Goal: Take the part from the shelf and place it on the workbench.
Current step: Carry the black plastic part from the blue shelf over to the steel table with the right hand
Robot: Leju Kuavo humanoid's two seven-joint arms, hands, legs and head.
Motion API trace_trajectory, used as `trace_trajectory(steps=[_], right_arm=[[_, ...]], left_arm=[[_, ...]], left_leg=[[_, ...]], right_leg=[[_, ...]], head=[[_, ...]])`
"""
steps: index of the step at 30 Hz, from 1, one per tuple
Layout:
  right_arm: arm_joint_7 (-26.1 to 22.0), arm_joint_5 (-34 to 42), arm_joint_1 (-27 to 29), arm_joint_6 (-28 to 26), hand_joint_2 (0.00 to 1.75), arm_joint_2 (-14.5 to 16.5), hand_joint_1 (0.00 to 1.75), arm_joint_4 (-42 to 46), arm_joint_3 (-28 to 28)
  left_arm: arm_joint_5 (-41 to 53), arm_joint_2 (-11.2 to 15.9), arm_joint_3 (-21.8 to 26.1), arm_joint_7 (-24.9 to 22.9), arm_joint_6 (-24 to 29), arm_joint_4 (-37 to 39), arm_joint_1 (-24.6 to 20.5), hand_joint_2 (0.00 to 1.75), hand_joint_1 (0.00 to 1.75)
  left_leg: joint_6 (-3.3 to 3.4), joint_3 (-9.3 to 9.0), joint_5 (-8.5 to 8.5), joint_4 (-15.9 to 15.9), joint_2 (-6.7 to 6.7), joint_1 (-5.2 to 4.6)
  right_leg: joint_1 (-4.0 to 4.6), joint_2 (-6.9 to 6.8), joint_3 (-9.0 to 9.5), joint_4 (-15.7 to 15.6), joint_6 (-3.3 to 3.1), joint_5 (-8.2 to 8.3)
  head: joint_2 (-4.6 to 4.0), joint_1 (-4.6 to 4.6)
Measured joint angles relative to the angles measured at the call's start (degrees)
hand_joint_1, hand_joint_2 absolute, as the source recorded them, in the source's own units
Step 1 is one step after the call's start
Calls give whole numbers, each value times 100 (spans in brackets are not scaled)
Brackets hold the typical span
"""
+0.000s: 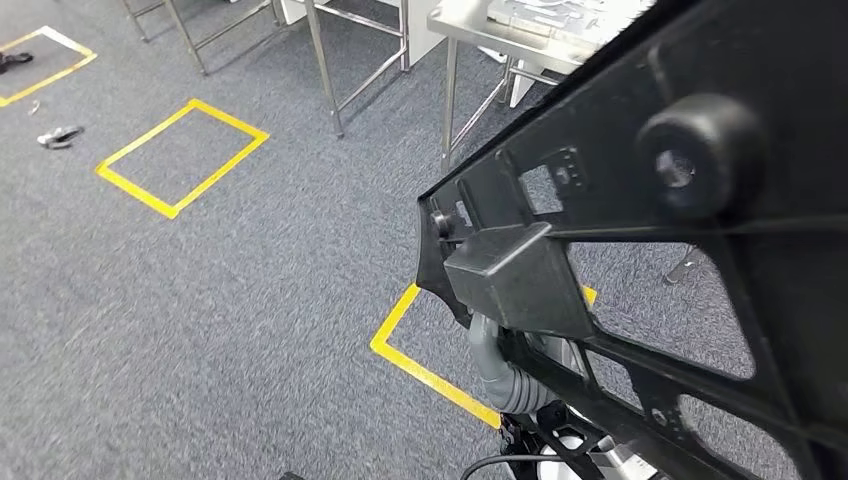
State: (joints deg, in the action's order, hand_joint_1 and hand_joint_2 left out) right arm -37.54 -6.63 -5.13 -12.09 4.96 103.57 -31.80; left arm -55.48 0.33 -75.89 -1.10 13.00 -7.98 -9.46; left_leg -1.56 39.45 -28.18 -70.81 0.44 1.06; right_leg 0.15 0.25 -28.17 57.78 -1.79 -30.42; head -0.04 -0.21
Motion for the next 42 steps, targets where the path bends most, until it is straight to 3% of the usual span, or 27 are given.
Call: trace_trajectory(steps=[2, 3, 5, 7, 9, 10, 12, 14, 15, 16, 17, 19, 20, 22, 23, 25, 27, 28, 29, 30, 31, 33, 34, 35, 37, 39, 42], right_arm=[[-7, 9, -2, 12, 175, -2, 169, -33, -18], [-10, 14, -7, 20, 175, -4, 169, -46, -28], [-23, 25, -17, 34, 175, -7, 169, -63, -44], [-44, 32, -25, 37, 175, -7, 169, -62, -52], [-75, 34, -42, 39, 175, -11, 169, -60, -55], [-87, 34, -44, 38, 175, -16, 169, -61, -57], [-92, 33, -42, 27, 175, -27, 169, -63, -61], [-90, 32, -37, 10, 175, -40, 169, -65, -64], [-91, 32, -37, 4, 175, -46, 169, -65, -65], [-91, 32, -36, -1, 175, -51, 169, -65, -66], [-91, 32, -33, -2, 175, -58, 169, -68, -67], [-90, 30, -25, -4, 175, -71, 169, -73, -75], [-89, 30, -21, -6, 175, -74, 169, -72, -80], [-89, 36, -22, -10, 175, -72, 169, -53, -85], [-91, 38, -25, -11, 175, -69, 169, -45, -86], [-93, 40, -29, -8, 175, -68, 169, -31, -89], [-90, 44, -26, -7, 175, -68, 169, -26, -92], [-89, 49, -22, -7, 175, -68, 169, -26, -92], [-86, 57, -20, -5, 175, -68, 169, -26, -92], [-83, 69, -20, -3, 175, -68, 169, -26, -92], [-80, 83, -20, 5, 175, -68, 169, -26, -92], [-74, 109, -17, 33, 175, -71, 169, -33, -90], [-71, 119, -14, 54, 175, -71, 169, -36, -91], [-64, 125, -11, 72, 175, -71, 169, -38, -91], [-57, 130, -14, 99, 175, -68, 169, -17, -94], [-59, 130, -29, 122, 175, -68, 169, 12, -93], [-60, 130, -40, 167, 175, -69, 169, 25, -92]], left_arm=[[-16, 6, 0, 6, 4, 1, 30, 175, 0], [-19, 8, -1, 7, 5, 1, 43, 175, 0], [-17, 12, -2, 7, 5, 2, 44, 175, 0], [-12, 7, -2, 5, 4, 1, 33, 175, 0], [2, -1, -5, -3, 2, 0, 39, 175, 0], [9, -4, -9, -12, -1, 0, 46, 175, 0], [17, -6, -17, -28, -8, 0, 58, 175, 0], [18, -7, -22, -42, -13, 0, 69, 175, 0], [20, -7, -24, -48, -13, 0, 74, 175, 0], [22, -7, -27, -52, -13, 0, 82, 175, 0], [25, -7, -31, -56, -13, 1, 88, 175, 0], [30, -8, -42, -60, -13, 2, 94, 175, 0], [32, -8, -45, -63, -13, 3, 92, 175, 0], [40, -7, -49, -66, -14, 3, 80, 175, 0], [45, -7, -50, -64, -15, 2, 68, 175, 0], [51, -7, -55, -62, -15, 2, 47, 175, 0], [49, -8, -60, -62, -17, 2, 44, 175, 0], [44, -7, -61, -55, -21, 2, 44, 175, 0], [38, -7, -61, -50, -24, 2, 44, 175, 0], [33, -7, -62, -45, -26, 2, 43, 175, 0], [28, -5, -62, -41, -28, 3, 45, 175, 0], [10, 3, -63, -40, -26, 4, 66, 175, 0], [-2, 5, -63, -37, -23, 4, 64, 175, 0], [-12, 8, -63, -34, -19, 4, 54, 175, 0], [-18, 0, -68, -30, -12, 3, 18, 175, 0], [-21, -10, -77, -24, -11, 2, 15, 175, 0], [-27, -13, -88, -18, -8, 2, 20, 175, 0]], left_leg=[[45, -90, 493, 529, -6, -25], [78, -168, 547, 726, -5, -49], [147, -314, 355, 939, -3, -101], [215, -501, 199, 1161, -23, -78], [259, -740, 138, 1332, -41, -25], [268, -862, 97, 1404, -41, -8], [258, -1078, -14, 1484, -48, 16], [223, -1310, -175, 1507, -68, 49], [200, -1437, -269, 1508, -77, 69], [172, -1553, -369, 1515, -81, 86], [138, -1675, -473, 1506, -81, 96], [43, -1829, -639, 1558, -73, 86], [-6, -1900, -667, 1573, -67, 80], [-82, -1984, -620, 1557, -52, 88], [-98, -1946, -568, 1381, -50, 98], [-91, -1590, -613, 737, -50, 108], [-72, -1039, -941, 65, -52, 89], [-65, -813, -1131, -85, -52, 77], [-57, -651, -1239, -85, -53, 66], [-42, -548, -1193, 60, -57, 58], [-13, -493, -947, 313, -75, 47], [61, -417, -218, 818, -149, 16], [97, -405, 43, 955, -177, -8], [129, -404, 154, 1020, -187, -28], [189, -511, 132, 1096, -156, -39], [246, -679, 112, 1231, -118, -16], [287, -883, 34, 1339, -54, -4]], right_leg=[[5, 33, 208, -5, 38, -180], [2, 48, 263, -5, 72, -245], [-9, 58, 278, 15, 152, -280], [-16, 48, 173, 247, 216, -143], [-25, 40, -181, 836, 282, 7], [-46, 36, -436, 1157, 312, -19], [-94, 31, -948, 1579, 379, -284], [-134, 19, -1260, 1522, 433, -444], [-149, 7, -1315, 1304, 453, -337], [-160, -16, -1323, 987, 465, -32], [-158, -49, -1332, 653, 462, 383], [-125, -89, -1340, 280, 383, 941], [-108, -87, -1341, 235, 321, 984], [-101, -41, -1226, 216, 198, 847], [-103, -26, -1133, 179, 146, 785], [-94, -6, -941, 137, 60, 663], [-64, 16, -774, 129, 10, 514], [-48, 39, -679, 128, 0, 436], [-31, 69, -571, 128, -4, 355], [-15, 103, -455, 128, -3, 272], [-2, 132, -339, 128, -1, 189], [13, 201, -177, 147, 23, 45], [10, 240, -142, 151, 54, -13], [5, 273, -125, 171, 92, -46], [-4, 293, -96, 194, 163, -70], [-9, 200, -170, 409, 221, -111], [-56, 62, -788, 1305, 316, -376]], head=[[-1, 7], [0, 3], [1, -8], [1, -11], [0, 20], [0, 39], [0, 54], [0, 55], [0, 57], [0, 59], [-1, 64], [-1, 70], [0, 69], [1, 55], [1, 44], [1, 4], [1, -25], [1, -26], [1, -29], [0, -28], [0, -30], [0, -23], [0, -18], [0, -14], [0, -13], [0, 3], [0, 20]])
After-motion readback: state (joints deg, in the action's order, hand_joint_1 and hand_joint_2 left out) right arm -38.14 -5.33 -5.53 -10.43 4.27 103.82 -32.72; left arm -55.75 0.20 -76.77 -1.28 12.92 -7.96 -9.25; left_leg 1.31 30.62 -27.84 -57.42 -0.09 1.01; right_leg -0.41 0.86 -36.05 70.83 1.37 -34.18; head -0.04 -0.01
